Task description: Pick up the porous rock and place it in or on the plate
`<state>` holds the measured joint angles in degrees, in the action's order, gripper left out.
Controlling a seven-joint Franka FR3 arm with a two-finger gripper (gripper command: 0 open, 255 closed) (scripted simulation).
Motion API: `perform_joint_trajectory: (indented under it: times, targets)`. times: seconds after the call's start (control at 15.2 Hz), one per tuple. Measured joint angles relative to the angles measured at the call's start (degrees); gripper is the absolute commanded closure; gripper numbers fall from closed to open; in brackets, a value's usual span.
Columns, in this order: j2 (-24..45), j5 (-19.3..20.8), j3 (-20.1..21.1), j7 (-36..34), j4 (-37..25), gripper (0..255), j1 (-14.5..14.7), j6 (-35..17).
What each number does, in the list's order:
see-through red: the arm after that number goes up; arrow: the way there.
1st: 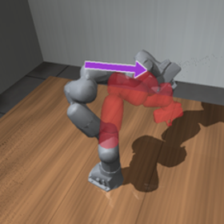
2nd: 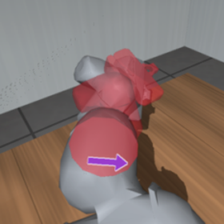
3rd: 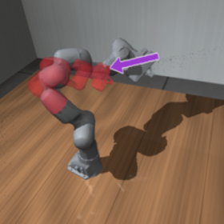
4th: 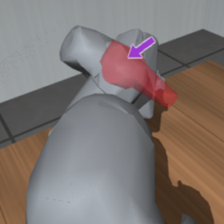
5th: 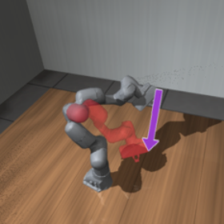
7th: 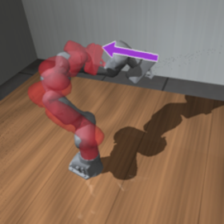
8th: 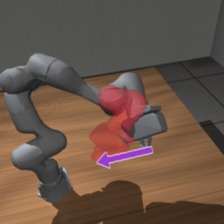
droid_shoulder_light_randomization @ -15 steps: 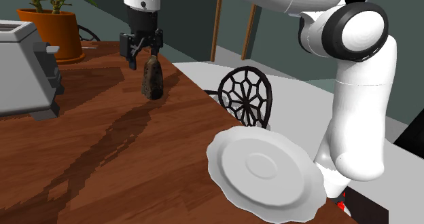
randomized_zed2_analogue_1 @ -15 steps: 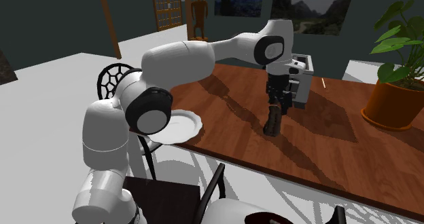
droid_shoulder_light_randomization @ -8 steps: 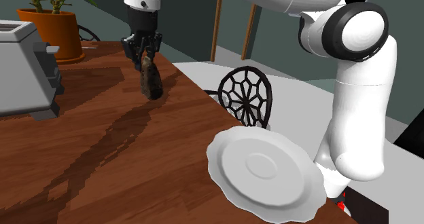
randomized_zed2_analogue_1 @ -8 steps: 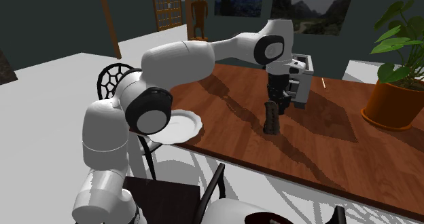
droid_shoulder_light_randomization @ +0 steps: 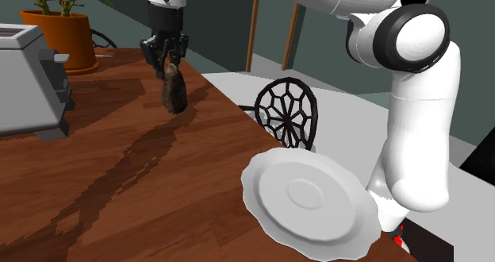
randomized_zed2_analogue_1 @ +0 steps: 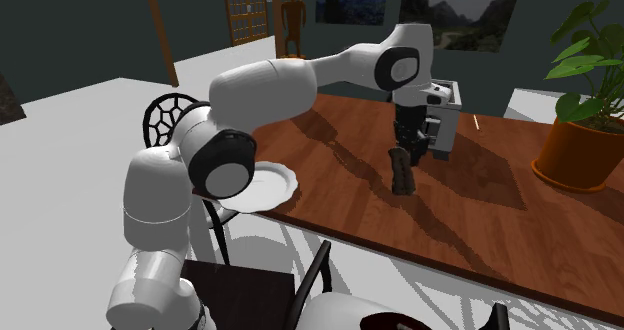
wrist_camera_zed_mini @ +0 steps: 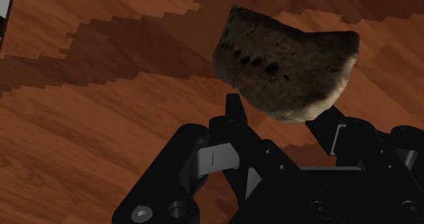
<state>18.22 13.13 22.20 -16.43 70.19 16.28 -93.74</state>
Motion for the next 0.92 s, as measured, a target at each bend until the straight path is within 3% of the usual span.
perform_joint_trajectory:
  times: [0.33,0.73,0.92]
  targets:
    - [1.6,0.7,0.0,0.3,-6.1,255,1.0,4.6]
    - [5.8,2.4,-0.1,0.9,-17.5,255,3.3,11.8]
    - [9.5,3.9,-0.5,1.4,-26.1,255,5.6,16.6]
